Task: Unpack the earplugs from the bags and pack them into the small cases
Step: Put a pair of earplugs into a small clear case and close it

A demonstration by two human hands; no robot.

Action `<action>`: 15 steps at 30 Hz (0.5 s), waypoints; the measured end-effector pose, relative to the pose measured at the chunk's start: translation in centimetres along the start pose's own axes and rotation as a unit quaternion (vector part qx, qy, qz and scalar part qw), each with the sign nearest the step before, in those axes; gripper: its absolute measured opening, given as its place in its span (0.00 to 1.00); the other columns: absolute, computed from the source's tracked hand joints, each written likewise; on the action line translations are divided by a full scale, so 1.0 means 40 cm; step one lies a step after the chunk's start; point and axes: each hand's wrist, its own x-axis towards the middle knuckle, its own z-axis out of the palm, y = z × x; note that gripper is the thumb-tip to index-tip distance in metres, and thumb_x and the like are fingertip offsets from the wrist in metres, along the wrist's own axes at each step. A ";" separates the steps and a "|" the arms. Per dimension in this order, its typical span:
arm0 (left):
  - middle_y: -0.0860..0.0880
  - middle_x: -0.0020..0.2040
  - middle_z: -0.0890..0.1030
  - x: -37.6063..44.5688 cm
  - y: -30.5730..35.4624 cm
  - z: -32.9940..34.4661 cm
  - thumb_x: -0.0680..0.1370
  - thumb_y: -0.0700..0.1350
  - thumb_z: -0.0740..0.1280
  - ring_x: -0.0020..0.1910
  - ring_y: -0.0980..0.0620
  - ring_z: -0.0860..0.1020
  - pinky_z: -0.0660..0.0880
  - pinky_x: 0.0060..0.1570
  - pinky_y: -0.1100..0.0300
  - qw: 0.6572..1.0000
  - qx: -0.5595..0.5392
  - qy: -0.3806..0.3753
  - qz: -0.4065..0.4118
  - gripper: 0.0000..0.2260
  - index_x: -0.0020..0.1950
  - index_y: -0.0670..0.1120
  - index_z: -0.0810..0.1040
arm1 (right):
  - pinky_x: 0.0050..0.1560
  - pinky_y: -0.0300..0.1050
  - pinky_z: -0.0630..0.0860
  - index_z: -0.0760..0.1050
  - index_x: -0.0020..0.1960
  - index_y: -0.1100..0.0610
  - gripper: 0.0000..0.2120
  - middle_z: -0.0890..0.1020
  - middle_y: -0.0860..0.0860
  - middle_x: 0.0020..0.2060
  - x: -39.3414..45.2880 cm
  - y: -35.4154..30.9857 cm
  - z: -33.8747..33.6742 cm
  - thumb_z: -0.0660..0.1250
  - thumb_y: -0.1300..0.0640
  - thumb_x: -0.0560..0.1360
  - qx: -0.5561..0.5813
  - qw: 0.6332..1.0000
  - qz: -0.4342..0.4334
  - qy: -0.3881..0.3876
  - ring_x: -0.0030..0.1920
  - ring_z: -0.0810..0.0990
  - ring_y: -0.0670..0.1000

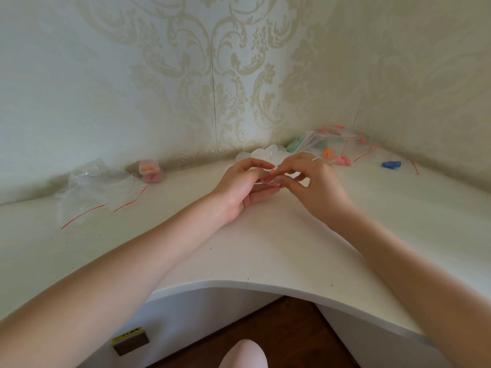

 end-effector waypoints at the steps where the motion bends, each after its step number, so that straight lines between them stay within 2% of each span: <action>1: 0.40 0.43 0.82 0.000 0.000 0.001 0.75 0.31 0.63 0.37 0.49 0.83 0.81 0.42 0.60 1.000 0.007 -0.002 0.001 0.08 0.47 0.42 0.77 | 0.44 0.34 0.72 0.81 0.46 0.52 0.04 0.80 0.47 0.45 -0.001 -0.001 0.000 0.71 0.59 0.73 0.004 1.000 0.011 0.002 0.46 0.75 0.44; 4: 0.42 0.41 0.82 -0.006 0.001 0.004 0.75 0.30 0.63 0.38 0.49 0.83 0.81 0.42 0.61 1.000 0.013 -0.011 0.001 0.08 0.48 0.41 0.77 | 0.43 0.33 0.72 0.74 0.49 0.47 0.10 0.78 0.45 0.49 -0.003 -0.012 0.000 0.73 0.56 0.72 0.046 0.996 0.058 0.047 0.46 0.75 0.44; 7: 0.40 0.43 0.82 -0.006 -0.002 0.004 0.76 0.30 0.62 0.42 0.46 0.84 0.81 0.43 0.61 1.000 0.021 -0.019 0.002 0.08 0.50 0.40 0.76 | 0.45 0.26 0.70 0.72 0.58 0.51 0.12 0.75 0.45 0.54 0.007 -0.021 -0.010 0.67 0.53 0.76 0.078 0.979 0.141 0.121 0.46 0.74 0.39; 8: 0.39 0.44 0.82 -0.005 -0.005 0.004 0.76 0.30 0.62 0.42 0.46 0.84 0.81 0.43 0.60 0.999 0.031 -0.019 0.005 0.08 0.51 0.41 0.75 | 0.49 0.27 0.71 0.72 0.62 0.53 0.13 0.75 0.46 0.56 0.011 -0.018 -0.014 0.63 0.53 0.78 0.106 0.972 0.173 0.117 0.49 0.75 0.40; 10: 0.39 0.44 0.82 -0.004 -0.010 0.004 0.77 0.32 0.64 0.41 0.46 0.84 0.81 0.44 0.59 0.999 0.033 -0.011 0.008 0.09 0.54 0.42 0.70 | 0.54 0.37 0.76 0.72 0.65 0.56 0.14 0.77 0.48 0.57 0.015 -0.011 -0.017 0.56 0.54 0.82 0.182 0.957 0.216 0.070 0.55 0.78 0.47; 13: 0.38 0.44 0.82 0.001 -0.006 0.006 0.81 0.38 0.59 0.40 0.45 0.84 0.82 0.41 0.58 1.000 -0.005 0.004 -0.016 0.04 0.56 0.41 0.68 | 0.55 0.43 0.77 0.77 0.59 0.53 0.14 0.82 0.48 0.52 0.008 -0.011 -0.008 0.53 0.56 0.83 0.174 0.969 0.173 0.018 0.57 0.80 0.47; 15: 0.36 0.45 0.82 0.004 0.001 0.002 0.83 0.44 0.55 0.42 0.42 0.83 0.82 0.42 0.56 0.998 -0.040 0.013 -0.041 0.08 0.55 0.39 0.69 | 0.57 0.44 0.76 0.80 0.52 0.50 0.14 0.84 0.44 0.48 0.004 -0.013 -0.002 0.55 0.55 0.82 0.157 0.976 0.147 0.006 0.55 0.80 0.43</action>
